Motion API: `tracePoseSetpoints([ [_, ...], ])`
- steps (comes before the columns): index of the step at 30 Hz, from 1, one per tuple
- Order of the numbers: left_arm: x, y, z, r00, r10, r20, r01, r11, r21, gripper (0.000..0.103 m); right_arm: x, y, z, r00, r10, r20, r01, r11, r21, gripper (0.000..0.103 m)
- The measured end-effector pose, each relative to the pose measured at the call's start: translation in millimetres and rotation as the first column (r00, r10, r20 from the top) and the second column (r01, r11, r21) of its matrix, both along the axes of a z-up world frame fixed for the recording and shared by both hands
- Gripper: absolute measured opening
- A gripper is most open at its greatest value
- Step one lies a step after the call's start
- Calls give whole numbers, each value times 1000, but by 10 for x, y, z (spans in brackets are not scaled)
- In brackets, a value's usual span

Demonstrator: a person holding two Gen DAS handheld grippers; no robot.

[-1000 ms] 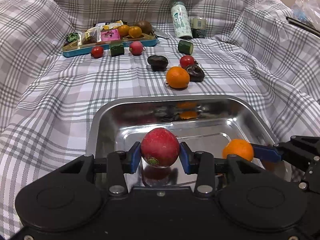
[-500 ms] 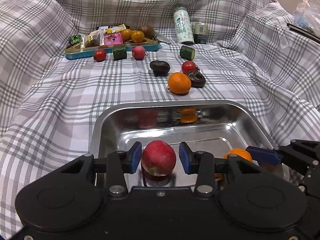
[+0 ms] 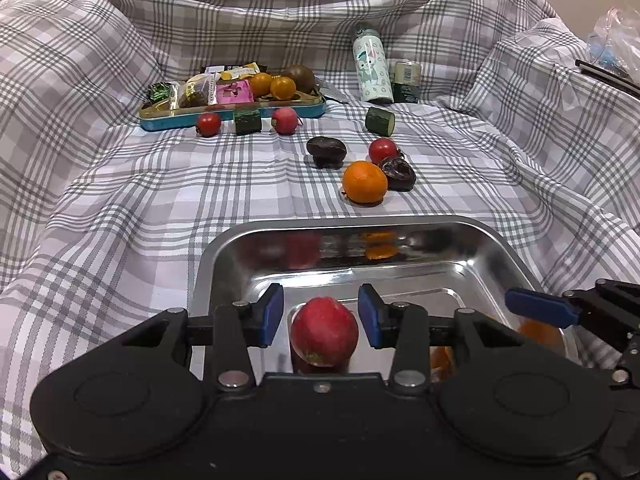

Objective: Organize fruits
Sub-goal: 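Carry the radish and orange over the steel tray with both tools, then lower the radish and orange into the tray and open both tools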

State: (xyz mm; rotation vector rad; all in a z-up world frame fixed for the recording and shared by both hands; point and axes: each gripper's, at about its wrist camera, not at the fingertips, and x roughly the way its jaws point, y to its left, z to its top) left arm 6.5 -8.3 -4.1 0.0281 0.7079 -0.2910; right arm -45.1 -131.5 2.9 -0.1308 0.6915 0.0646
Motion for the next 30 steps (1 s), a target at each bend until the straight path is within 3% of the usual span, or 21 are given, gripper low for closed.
tracePoseSetpoints([
  [11, -59, -26, 23, 1000, 0, 31, -1, 999, 33, 49, -21, -193, 119, 996, -82, 42, 76, 989, 125, 53],
  [21, -53, 44, 62, 998, 46, 39, -46, 999, 13, 49, -89, -229, 118, 980, -182, 79, 167, 972, 166, 55],
  [30, -57, 62, 97, 991, 99, 92, -102, 994, 25, 49, -30, -250, 150, 988, -153, 29, 144, 971, 189, 55],
])
